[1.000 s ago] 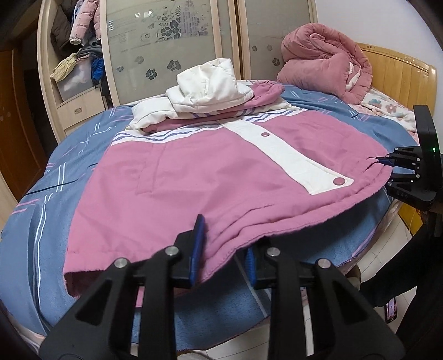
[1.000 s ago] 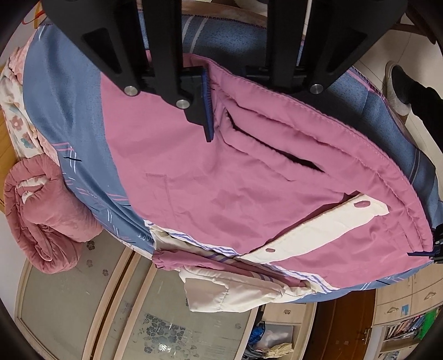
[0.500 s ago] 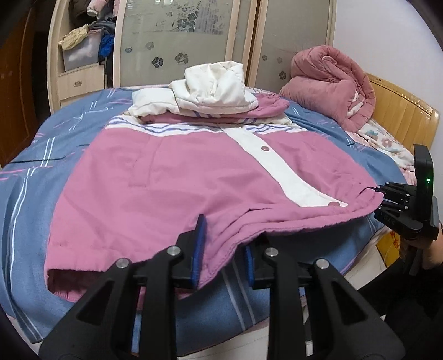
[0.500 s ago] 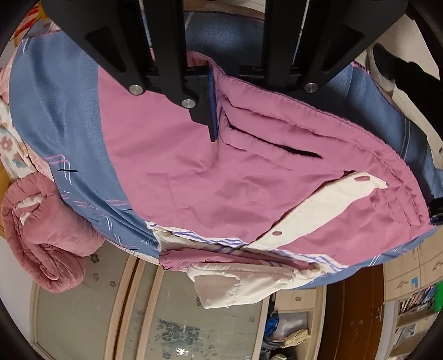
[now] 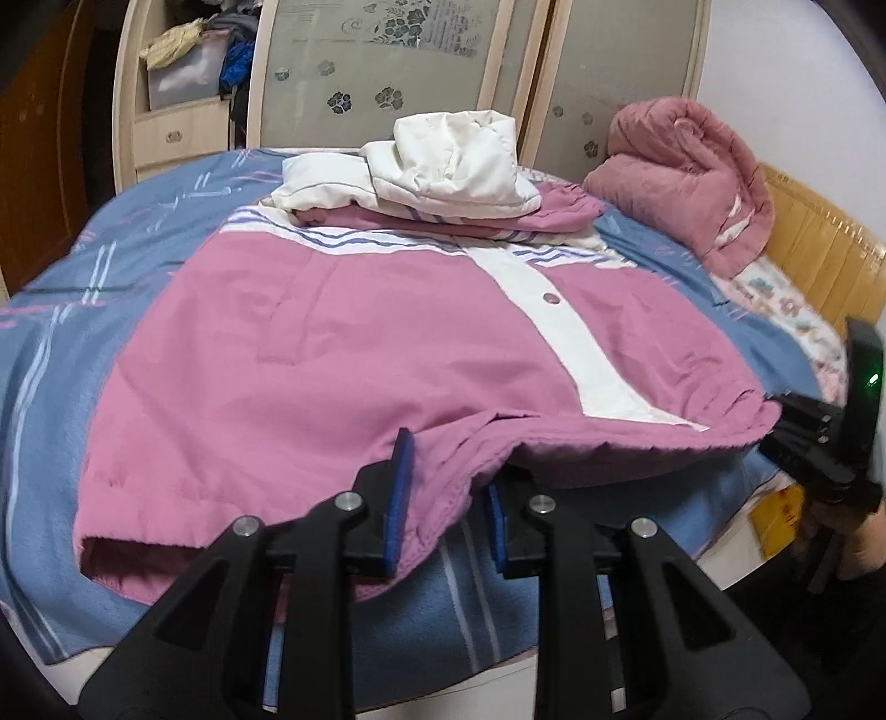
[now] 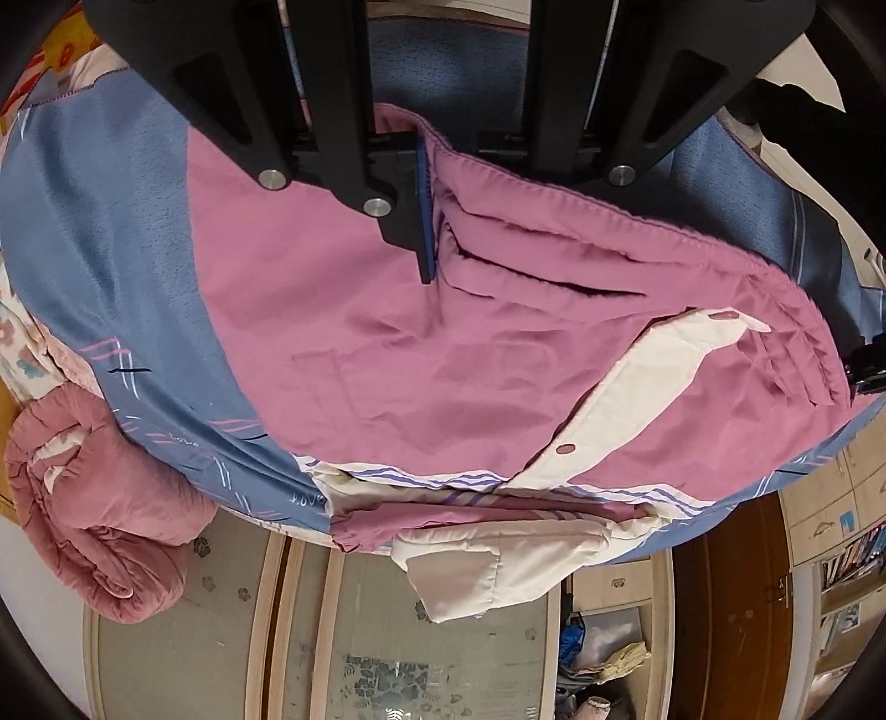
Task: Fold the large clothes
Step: 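Grasp the pink jacket hem with the left tool while the right tool grasps it too, then lift the hem with both tools and fold it up toward the hood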
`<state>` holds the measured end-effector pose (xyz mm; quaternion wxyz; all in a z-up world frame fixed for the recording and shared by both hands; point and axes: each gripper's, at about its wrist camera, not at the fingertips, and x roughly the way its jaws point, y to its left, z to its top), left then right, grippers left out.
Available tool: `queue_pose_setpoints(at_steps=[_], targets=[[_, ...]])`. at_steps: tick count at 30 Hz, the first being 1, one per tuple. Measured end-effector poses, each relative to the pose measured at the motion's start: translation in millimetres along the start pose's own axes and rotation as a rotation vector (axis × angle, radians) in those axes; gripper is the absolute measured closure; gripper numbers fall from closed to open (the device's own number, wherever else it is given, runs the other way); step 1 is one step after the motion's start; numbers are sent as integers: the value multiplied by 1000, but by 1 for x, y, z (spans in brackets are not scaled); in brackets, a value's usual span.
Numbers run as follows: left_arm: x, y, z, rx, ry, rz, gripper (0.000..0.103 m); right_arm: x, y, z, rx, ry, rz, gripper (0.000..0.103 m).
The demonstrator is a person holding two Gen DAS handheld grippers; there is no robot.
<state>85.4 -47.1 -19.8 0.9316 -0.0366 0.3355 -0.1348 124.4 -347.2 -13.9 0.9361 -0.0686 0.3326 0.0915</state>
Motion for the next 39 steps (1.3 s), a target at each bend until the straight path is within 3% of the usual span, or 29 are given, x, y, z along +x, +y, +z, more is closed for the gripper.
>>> queue_pose_setpoints(at_steps=[9,16,20,26,33,39], targets=[[6,1,8,-21,22,5,80,6,-1,4,10,0,15,94],[-14,-5,17,58,-92,-11,87,-7,-7,20,45,-84,35,96],[-19,-2,23,47,-152,-27,88,-14,-5,30,37,-148,18,97],[-24,-6,32,91,-236,-1,91,-15,-3,42,44,-218,-6,97],[-30,-1,48,56,-285,-12,91,-23,-2,55,37,-305,-45,97],[-46,-9,78,131,-351,28,91,-33,-8,83,39,-352,-59,97]])
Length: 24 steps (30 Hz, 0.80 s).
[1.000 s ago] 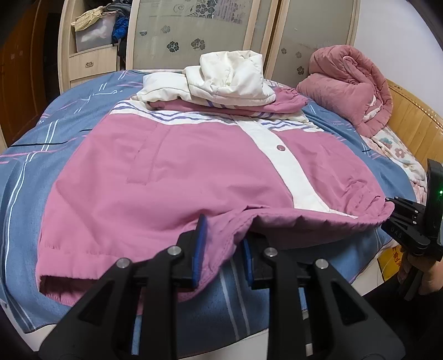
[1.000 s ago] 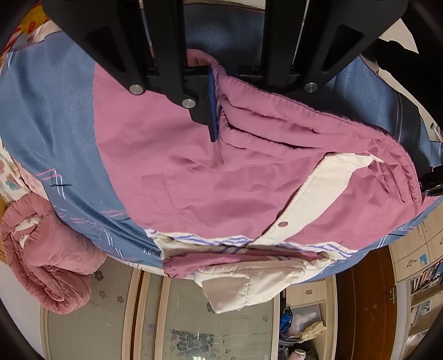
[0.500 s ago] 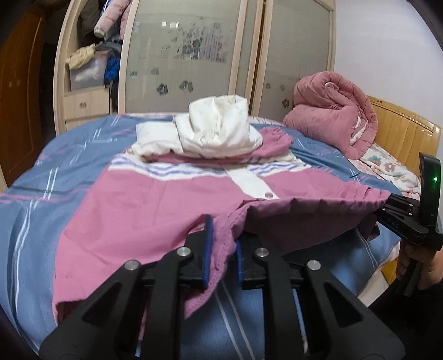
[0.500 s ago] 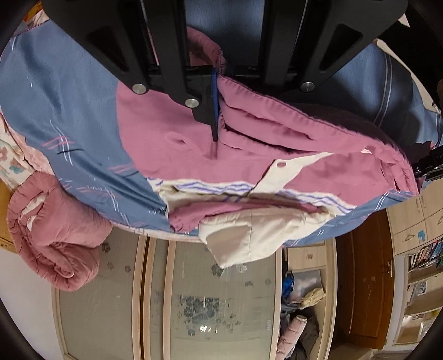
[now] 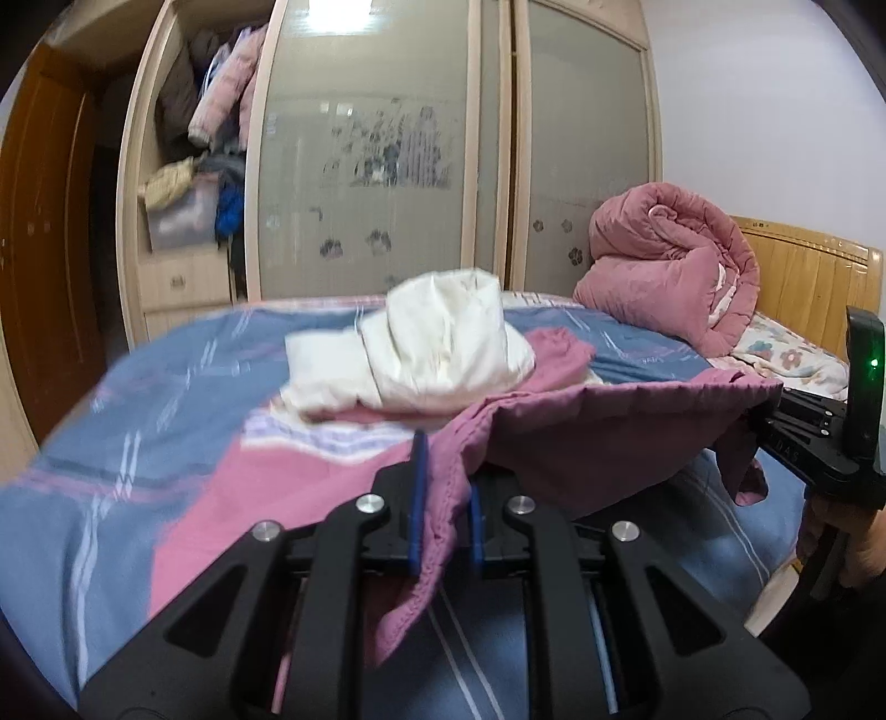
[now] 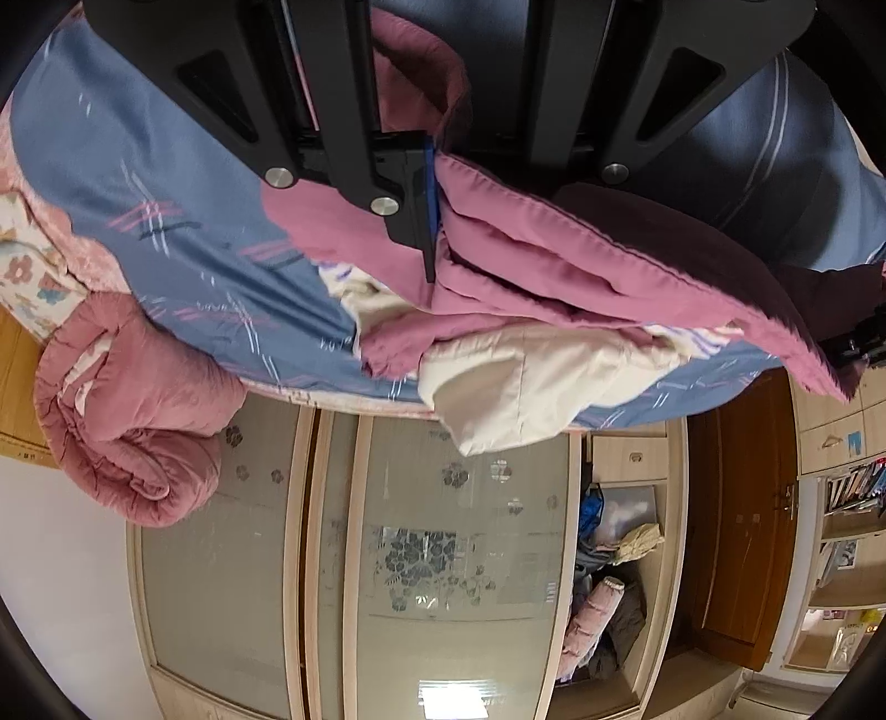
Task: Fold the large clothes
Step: 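Lift the hem with both tools and fold it up toward the hood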
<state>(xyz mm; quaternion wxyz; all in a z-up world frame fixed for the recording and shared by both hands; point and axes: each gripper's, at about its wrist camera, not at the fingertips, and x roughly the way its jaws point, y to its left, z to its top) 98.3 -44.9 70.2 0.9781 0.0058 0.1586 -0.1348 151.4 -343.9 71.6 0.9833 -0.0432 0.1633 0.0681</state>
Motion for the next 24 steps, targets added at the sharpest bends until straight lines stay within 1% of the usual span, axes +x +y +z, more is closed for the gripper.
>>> queue_pose_setpoints(at_steps=[4,8,10,14,18,24], targets=[[6,2,45,68,-40,0,91,5,-6,30,-12,-42,-3,97],[19,12,89,91,-64,-5,92,15,-8,70,-59,-98,-19,97],[28,14,107,108,-73,4,92,22,-9,83,-76,-115,-25,97],[46,17,135,155,-101,29,93,43,-15,111,-81,-131,-21,97],[70,26,160,155,-106,35,94,68,-18,136,-99,-139,-27,97],[110,44,199,163,-116,68,95,103,-17,170,-128,-142,-31,97]])
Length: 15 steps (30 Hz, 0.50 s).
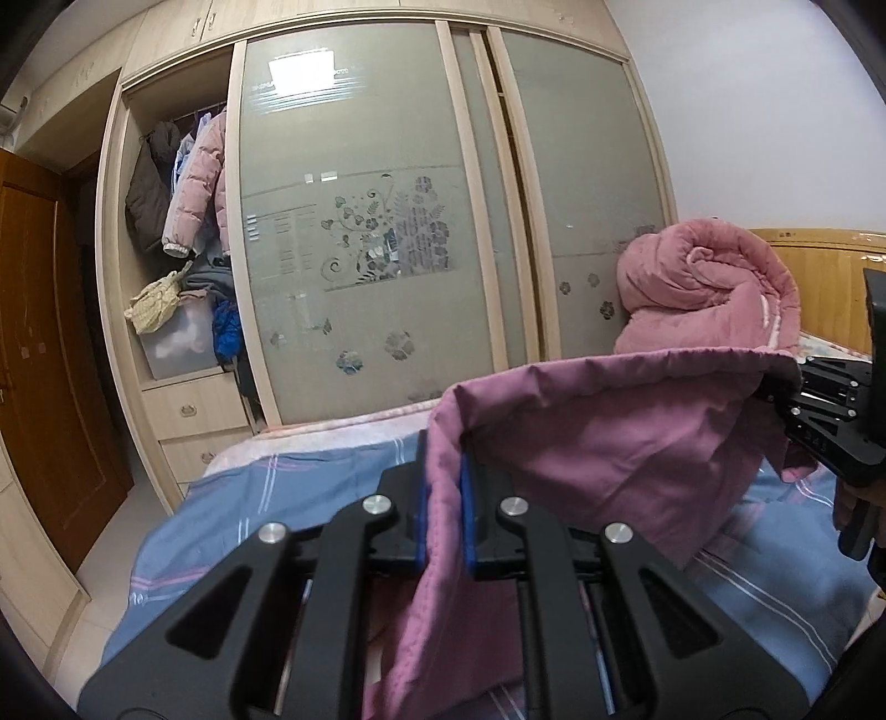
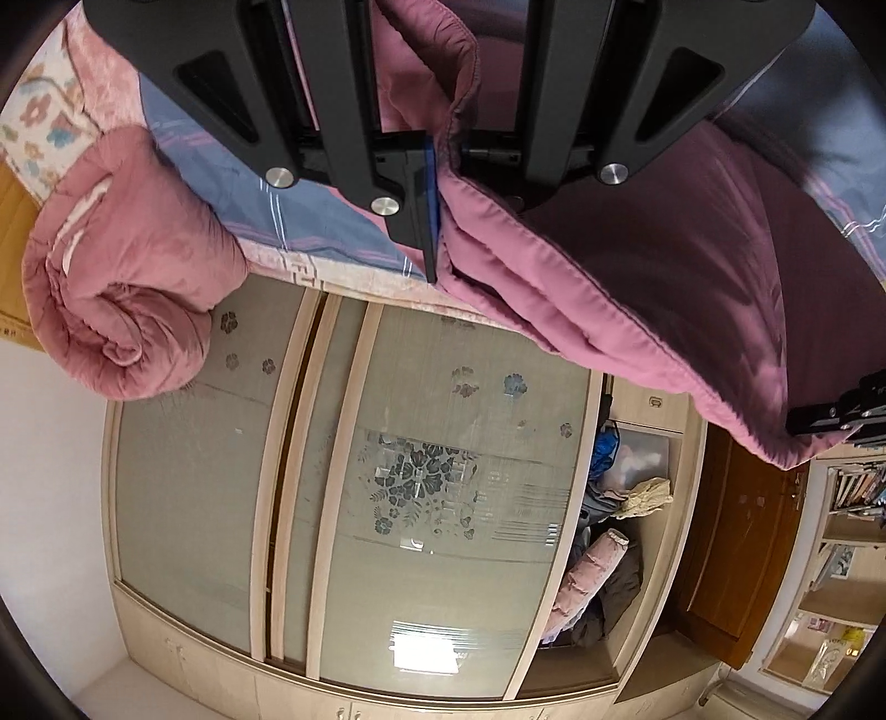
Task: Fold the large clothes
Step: 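Lift the hem with both tools and fold it up toward the hood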
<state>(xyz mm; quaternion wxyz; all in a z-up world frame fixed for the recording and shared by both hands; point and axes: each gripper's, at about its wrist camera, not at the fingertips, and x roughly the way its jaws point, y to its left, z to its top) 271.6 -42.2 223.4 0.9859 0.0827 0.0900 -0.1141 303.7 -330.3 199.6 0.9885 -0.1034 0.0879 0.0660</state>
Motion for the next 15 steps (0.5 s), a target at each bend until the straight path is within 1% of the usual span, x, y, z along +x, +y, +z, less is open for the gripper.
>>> queue_pose_setpoints(at_steps=[1,3,7,11,15], targets=[[6,4,4,-1,2,2,95,9,0,6,-10,3,0,97],[31,16,17,-5,16,6,95,24,-2,14,-15,11,3,97],[76,31,27,9,51,34,95,62,-2,28,-22,44,11,97],[124,44,25,15,101,59,95,107,-1,36,-35,97,23,97],[174,59,15,-6,157,71,95,160,3,31,-46,168,28,97]])
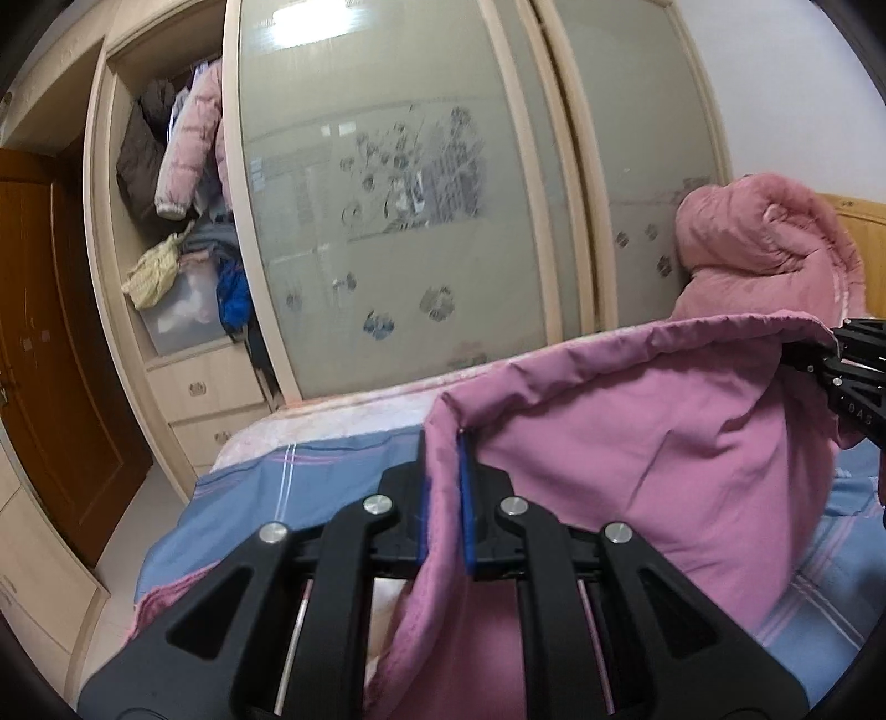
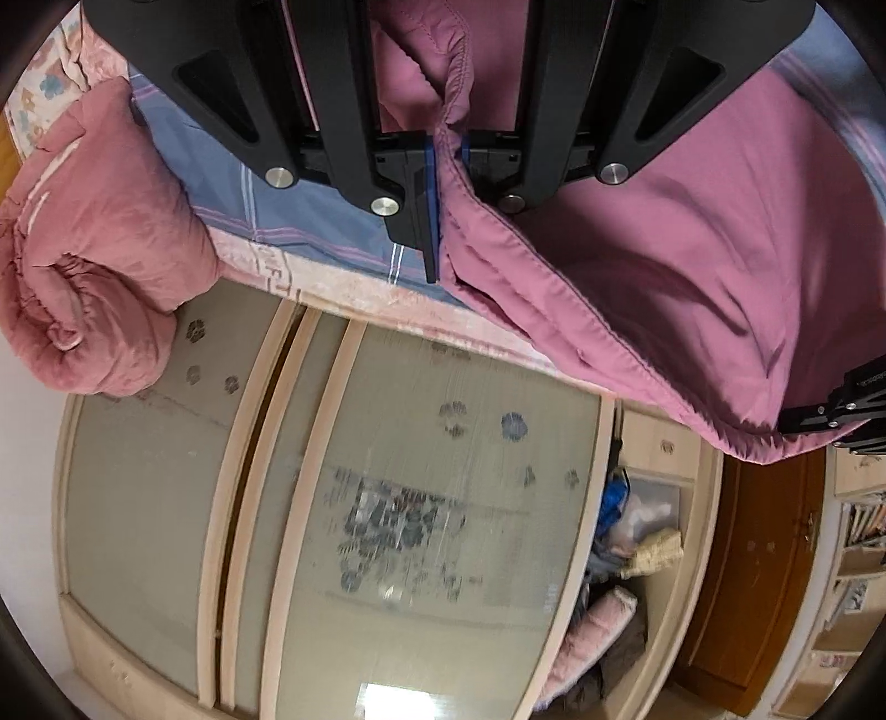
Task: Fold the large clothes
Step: 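Lift the hem with both tools and fold it up toward the hood, then lay the hem over the hood and open both tools, then press and smooth the folded jacket bundle with both tools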
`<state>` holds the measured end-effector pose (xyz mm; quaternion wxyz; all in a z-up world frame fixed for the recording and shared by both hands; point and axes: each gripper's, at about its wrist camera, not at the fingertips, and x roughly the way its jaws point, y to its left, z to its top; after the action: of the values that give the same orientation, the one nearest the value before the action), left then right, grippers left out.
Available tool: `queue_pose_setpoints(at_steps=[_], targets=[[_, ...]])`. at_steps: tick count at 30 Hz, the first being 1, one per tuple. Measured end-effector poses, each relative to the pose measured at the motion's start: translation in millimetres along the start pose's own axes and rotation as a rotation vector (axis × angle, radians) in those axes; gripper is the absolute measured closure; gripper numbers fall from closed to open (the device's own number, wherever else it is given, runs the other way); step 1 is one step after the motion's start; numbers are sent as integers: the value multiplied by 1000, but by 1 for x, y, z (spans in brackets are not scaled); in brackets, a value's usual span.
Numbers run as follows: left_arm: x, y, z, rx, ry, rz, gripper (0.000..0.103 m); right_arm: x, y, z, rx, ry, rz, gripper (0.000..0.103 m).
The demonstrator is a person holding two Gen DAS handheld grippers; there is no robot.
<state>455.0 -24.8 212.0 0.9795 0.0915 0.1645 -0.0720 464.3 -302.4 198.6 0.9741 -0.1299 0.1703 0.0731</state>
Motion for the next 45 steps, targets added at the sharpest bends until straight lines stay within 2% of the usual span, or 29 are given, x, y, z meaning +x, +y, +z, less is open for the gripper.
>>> queue_pose_setpoints(at_steps=[3,11,16,18,19,20,21,22,23,24,26,27,28,29,31,32,34,36,37,38,39,40,41,44,45], targets=[[36,5,-9,-22,46,6,95,39,1,-5,21,60,17,97],[126,0,-49,16,130,59,91,129,7,-35,89,203,29,97],[165,-7,-72,47,117,91,84,160,5,-58,135,233,50,95],[177,-9,-80,39,117,103,80,169,4,-64,149,238,49,89],[182,-9,-83,31,115,109,75,172,4,-67,152,236,41,77],[187,-9,-88,22,114,121,71,175,3,-70,159,234,26,60],[191,-10,-92,21,114,135,67,179,1,-75,174,235,3,52],[194,-12,-94,25,117,144,59,181,-2,-78,196,236,-9,37],[198,-12,-98,27,125,161,47,183,-6,-84,237,234,-21,27],[201,-11,-100,22,130,176,41,184,-11,-87,259,230,-20,25],[198,-5,-99,-9,116,186,23,182,-16,-93,290,216,-17,20],[194,0,-97,-32,97,186,17,180,-19,-95,301,209,-25,18],[190,6,-94,-53,72,185,7,177,-21,-94,307,194,-39,15],[180,18,-90,-87,22,217,3,173,-25,-93,311,176,-58,12],[168,36,-82,-122,-44,281,2,162,-36,-85,318,130,-96,7],[159,50,-76,-141,-78,337,2,152,-44,-76,303,88,-127,5],[146,70,-66,-168,-108,421,2,134,-53,-65,267,3,-229,1],[125,91,-54,-215,-141,506,2,111,-68,-51,304,-71,-322,1],[115,96,-50,-235,-160,512,2,102,-73,-48,336,-96,-361,1],[107,96,-46,-244,-169,502,2,84,-82,-44,412,-157,-452,1],[101,95,-43,-246,-175,487,2,74,-87,-43,465,-198,-488,1],[95,90,-40,-238,-180,474,2,65,-90,-40,515,-234,-482,1],[91,81,-37,-217,-181,460,2,61,-92,-33,541,-233,-424,1],[83,48,-35,-140,-168,383,2,68,-76,-21,516,-155,-206,1],[83,37,-37,-112,-161,357,2,73,-67,-19,483,-106,-174,1]])
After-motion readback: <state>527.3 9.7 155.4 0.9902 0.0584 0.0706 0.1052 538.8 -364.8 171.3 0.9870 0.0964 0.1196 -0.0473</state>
